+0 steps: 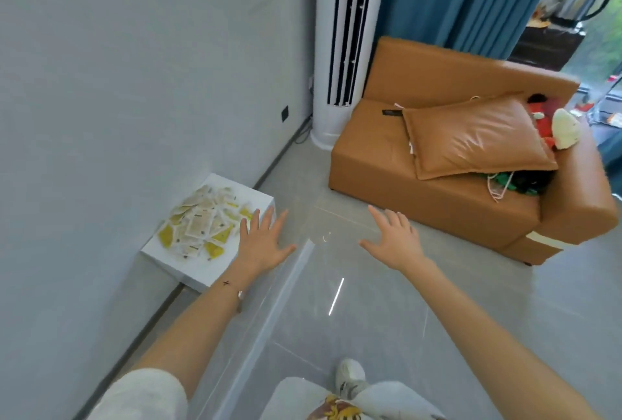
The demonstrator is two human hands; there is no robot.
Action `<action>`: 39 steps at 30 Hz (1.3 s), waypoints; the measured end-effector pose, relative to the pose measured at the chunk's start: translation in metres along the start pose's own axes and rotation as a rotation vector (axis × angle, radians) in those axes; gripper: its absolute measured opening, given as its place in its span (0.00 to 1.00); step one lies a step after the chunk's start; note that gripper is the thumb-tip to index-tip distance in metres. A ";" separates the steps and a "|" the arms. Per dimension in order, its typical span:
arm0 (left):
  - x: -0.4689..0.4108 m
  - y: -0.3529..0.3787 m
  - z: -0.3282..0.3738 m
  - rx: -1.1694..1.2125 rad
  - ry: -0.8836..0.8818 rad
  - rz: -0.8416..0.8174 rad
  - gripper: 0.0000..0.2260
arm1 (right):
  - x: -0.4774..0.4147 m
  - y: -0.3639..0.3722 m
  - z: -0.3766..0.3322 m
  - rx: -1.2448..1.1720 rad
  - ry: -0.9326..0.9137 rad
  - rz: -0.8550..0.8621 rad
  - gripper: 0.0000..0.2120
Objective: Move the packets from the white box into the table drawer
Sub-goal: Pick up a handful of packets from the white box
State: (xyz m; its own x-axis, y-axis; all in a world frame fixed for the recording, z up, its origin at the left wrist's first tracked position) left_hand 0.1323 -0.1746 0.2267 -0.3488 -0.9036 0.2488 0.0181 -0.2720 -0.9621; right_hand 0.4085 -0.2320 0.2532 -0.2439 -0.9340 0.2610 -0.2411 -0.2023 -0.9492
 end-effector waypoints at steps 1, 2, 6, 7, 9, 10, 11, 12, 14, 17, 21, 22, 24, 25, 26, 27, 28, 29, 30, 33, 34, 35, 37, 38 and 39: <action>-0.010 -0.001 -0.008 0.011 -0.051 0.008 0.39 | -0.024 -0.003 -0.005 0.018 -0.046 -0.011 0.38; -0.016 -0.002 -0.014 0.019 -0.094 0.011 0.40 | -0.041 -0.006 -0.010 0.034 -0.083 -0.016 0.38; -0.034 -0.003 -0.041 0.100 -0.281 0.030 0.37 | -0.108 -0.015 -0.044 0.077 -0.245 -0.044 0.38; -0.035 -0.003 -0.047 0.120 -0.327 0.032 0.35 | -0.123 -0.016 -0.055 0.091 -0.285 -0.061 0.39; -0.035 0.000 -0.061 0.155 -0.409 0.038 0.35 | -0.149 -0.016 -0.081 0.123 -0.356 -0.096 0.39; -0.035 0.001 -0.068 0.167 -0.446 0.035 0.35 | -0.159 -0.015 -0.095 0.133 -0.387 -0.109 0.39; -0.035 0.003 -0.075 0.171 -0.483 0.027 0.35 | -0.169 -0.014 -0.109 0.138 -0.417 -0.123 0.39; -0.035 0.005 -0.084 0.172 -0.519 0.017 0.35 | -0.178 -0.012 -0.123 0.144 -0.451 -0.132 0.39; -0.038 0.009 -0.102 0.185 -0.584 0.003 0.35 | -0.195 -0.007 -0.149 0.153 -0.514 -0.136 0.39; -0.048 0.015 -0.132 0.213 -0.651 -0.003 0.36 | -0.222 0.003 -0.187 0.171 -0.554 -0.177 0.39; -0.071 0.024 -0.178 0.235 -0.698 -0.034 0.36 | -0.262 0.021 -0.232 0.230 -0.586 -0.221 0.38; -0.077 0.024 -0.190 0.235 -0.706 -0.048 0.36 | -0.272 0.025 -0.242 0.242 -0.592 -0.228 0.38; -0.088 0.028 -0.212 0.217 -0.719 -0.054 0.36 | -0.289 0.032 -0.262 0.262 -0.595 -0.231 0.37; -0.094 0.031 -0.224 0.219 -0.725 -0.053 0.35 | -0.298 0.036 -0.273 0.272 -0.594 -0.241 0.37; -0.101 0.032 -0.234 0.240 -0.739 -0.053 0.35 | -0.306 0.040 -0.283 0.275 -0.594 -0.257 0.37; -0.107 0.034 -0.244 0.263 -0.755 -0.058 0.35 | -0.315 0.045 -0.293 0.269 -0.599 -0.273 0.37; -0.112 0.036 -0.253 0.279 -0.764 -0.071 0.35 | -0.322 0.050 -0.303 0.265 -0.607 -0.291 0.37; -0.117 0.039 -0.260 0.292 -0.766 -0.085 0.35 | -0.328 0.057 -0.312 0.270 -0.616 -0.309 0.38; -0.123 0.044 -0.266 0.297 -0.762 -0.102 0.35 | -0.336 0.065 -0.320 0.278 -0.625 -0.320 0.38; -0.144 0.078 -0.287 0.292 -0.776 -0.064 0.36 | -0.360 0.115 -0.340 0.330 -0.669 -0.361 0.37; -0.152 0.097 -0.295 0.317 -0.802 -0.056 0.38 | -0.369 0.137 -0.347 0.348 -0.674 -0.393 0.37; -0.160 0.118 -0.301 0.369 -0.827 -0.081 0.39 | -0.379 0.160 -0.351 0.363 -0.664 -0.435 0.37; -0.176 0.163 -0.306 0.485 -0.903 -0.172 0.40 | -0.398 0.209 -0.362 0.384 -0.625 -0.501 0.37; -0.184 0.188 -0.307 0.551 -0.960 -0.188 0.39 | -0.407 0.232 -0.368 0.378 -0.605 -0.525 0.38; -0.192 0.210 -0.310 0.604 -1.020 -0.182 0.38 | -0.415 0.255 -0.374 0.344 -0.579 -0.552 0.38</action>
State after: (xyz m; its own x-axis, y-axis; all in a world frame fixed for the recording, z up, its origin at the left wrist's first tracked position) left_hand -0.0875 0.0447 -0.0574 0.5061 -0.6075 0.6122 0.5778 -0.2881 -0.7636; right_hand 0.0966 0.2147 -0.0316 0.3630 -0.6597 0.6581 0.1365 -0.6610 -0.7379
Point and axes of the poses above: each hand's wrist, its own x-axis away from the middle knuckle, its own y-axis out of the palm, z = x × y, the point moved 1 cm from there along -x, towards the middle knuckle, and after that the axes turned 3 degrees about y, right-handed, at the moved point
